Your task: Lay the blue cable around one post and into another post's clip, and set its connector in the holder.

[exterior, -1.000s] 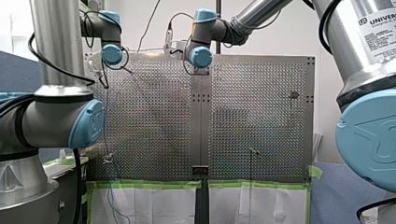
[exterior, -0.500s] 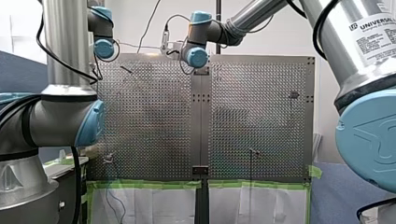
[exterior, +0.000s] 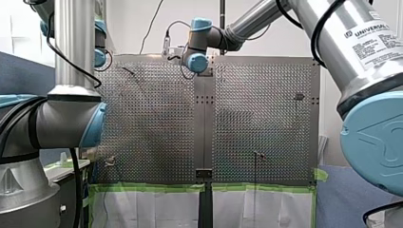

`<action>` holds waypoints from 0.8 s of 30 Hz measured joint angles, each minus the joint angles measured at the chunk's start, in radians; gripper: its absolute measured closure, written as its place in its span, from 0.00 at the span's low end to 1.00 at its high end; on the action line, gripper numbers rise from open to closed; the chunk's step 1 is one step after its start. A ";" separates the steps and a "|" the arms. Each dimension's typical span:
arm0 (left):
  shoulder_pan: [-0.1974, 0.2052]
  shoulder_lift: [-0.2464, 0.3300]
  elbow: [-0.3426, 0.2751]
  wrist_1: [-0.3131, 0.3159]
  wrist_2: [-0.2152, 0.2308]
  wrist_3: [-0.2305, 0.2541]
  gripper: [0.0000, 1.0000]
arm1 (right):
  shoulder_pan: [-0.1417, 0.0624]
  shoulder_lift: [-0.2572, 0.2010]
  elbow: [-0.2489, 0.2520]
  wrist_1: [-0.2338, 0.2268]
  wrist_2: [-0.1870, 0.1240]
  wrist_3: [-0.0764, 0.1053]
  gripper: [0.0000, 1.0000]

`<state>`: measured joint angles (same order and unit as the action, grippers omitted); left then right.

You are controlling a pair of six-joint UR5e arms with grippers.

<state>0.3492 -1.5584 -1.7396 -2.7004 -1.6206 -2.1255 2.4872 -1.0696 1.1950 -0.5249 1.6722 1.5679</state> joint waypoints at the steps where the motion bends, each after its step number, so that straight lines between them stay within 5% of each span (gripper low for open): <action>1: 0.002 -0.007 0.004 0.000 0.006 0.005 0.97 | -0.002 0.007 -0.006 0.001 0.000 0.000 1.00; 13: 0.002 -0.086 0.026 0.018 0.094 0.038 0.97 | -0.014 0.078 -0.085 0.014 0.000 0.000 1.00; 24: -0.010 -0.142 0.034 0.020 0.163 0.058 0.95 | -0.026 0.105 -0.095 0.015 0.000 0.001 1.00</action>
<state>0.3390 -1.7005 -1.7057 -2.6803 -1.4581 -2.0677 2.4608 -0.9645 1.0996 -0.5101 1.6722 1.5694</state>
